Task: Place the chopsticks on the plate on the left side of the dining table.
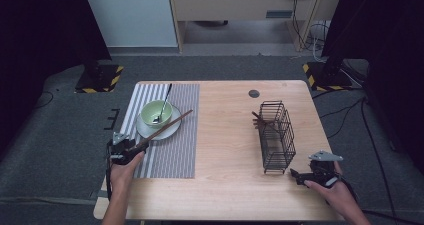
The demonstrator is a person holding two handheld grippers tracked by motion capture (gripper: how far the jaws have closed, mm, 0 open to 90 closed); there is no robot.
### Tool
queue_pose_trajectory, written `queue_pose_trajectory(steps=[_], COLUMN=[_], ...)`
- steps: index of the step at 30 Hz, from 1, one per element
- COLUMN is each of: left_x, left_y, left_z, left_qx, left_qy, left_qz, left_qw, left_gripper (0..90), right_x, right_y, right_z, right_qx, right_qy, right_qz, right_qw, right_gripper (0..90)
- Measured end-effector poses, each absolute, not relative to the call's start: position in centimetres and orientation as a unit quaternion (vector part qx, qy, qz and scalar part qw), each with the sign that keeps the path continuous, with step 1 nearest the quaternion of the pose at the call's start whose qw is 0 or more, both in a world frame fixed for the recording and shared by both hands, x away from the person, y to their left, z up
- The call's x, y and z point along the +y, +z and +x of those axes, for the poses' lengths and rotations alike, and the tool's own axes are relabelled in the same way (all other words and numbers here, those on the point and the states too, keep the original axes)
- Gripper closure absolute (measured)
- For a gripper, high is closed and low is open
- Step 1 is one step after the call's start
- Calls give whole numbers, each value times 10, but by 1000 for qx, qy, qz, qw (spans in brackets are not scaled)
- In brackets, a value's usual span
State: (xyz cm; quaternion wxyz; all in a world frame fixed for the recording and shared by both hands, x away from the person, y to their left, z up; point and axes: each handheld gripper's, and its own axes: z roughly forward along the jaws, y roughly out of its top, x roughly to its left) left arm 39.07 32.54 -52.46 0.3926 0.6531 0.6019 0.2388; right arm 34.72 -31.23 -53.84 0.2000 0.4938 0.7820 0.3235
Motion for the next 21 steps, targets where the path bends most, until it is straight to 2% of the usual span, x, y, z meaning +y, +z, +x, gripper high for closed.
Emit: queue_pose_trajectory(steps=[21], left_x=[334], left_y=[-527], left_z=[398], left_qx=[604], left_qy=[265], left_qz=[644], left_qw=[388], left_gripper=[372], right_x=[-312], right_y=[-538], right_z=[347], right_qx=[782], right_qy=[323], right_qz=[494], right_qw=[200], right_gripper=[4])
